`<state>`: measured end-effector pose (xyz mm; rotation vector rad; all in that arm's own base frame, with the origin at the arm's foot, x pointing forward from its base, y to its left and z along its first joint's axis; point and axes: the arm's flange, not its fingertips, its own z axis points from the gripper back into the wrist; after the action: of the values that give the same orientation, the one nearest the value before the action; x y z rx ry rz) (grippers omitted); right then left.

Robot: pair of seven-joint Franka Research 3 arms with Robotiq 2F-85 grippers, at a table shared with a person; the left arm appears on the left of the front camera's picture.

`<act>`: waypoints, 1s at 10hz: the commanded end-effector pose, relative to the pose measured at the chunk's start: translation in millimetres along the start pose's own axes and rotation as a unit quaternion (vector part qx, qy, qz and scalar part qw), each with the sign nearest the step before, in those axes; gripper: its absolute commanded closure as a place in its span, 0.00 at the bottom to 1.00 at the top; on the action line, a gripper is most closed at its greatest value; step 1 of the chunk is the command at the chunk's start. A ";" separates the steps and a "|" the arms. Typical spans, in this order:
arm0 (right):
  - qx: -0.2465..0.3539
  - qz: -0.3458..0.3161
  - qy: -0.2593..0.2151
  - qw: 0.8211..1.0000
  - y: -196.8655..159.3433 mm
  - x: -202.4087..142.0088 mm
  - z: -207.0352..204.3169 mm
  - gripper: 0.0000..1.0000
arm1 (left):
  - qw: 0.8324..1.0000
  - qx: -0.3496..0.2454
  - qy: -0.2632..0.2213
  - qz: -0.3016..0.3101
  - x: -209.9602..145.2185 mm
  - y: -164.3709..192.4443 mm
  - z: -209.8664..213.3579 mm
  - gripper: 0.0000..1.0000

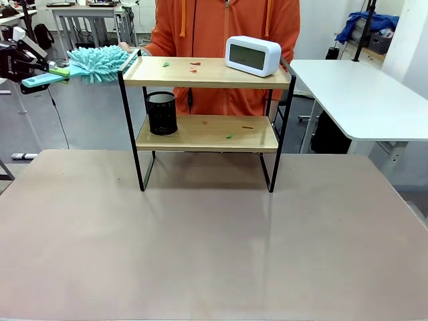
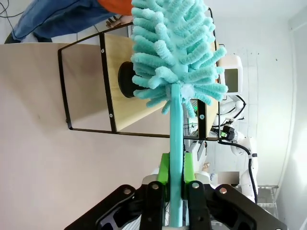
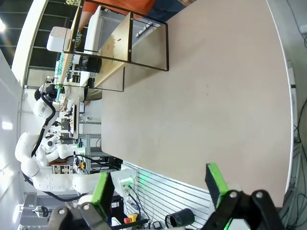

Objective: Clean the shelf.
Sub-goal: Pick up the Duster from the human.

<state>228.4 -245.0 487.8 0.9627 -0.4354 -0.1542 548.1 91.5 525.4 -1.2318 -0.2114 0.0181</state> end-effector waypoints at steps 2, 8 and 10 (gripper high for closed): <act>0.005 0.012 -0.002 1.000 0.8 0.2 -0.3 0.00 | 1.000 -0.015 -0.011 -0.017 -8.1 -2.9 6.1 1.00; 0.005 0.012 -0.002 1.000 0.8 0.2 -0.3 0.00 | 0.977 0.125 -0.005 -0.171 -201.3 -35.5 146.7 1.00; 0.005 0.012 -0.002 1.000 0.8 0.2 -0.3 0.00 | 0.956 0.168 0.054 -0.233 -261.6 -25.6 163.1 1.00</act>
<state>228.5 -244.9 487.5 0.9618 -0.4332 -0.1543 267.8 210.3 574.4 -0.8704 -0.3503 -0.3257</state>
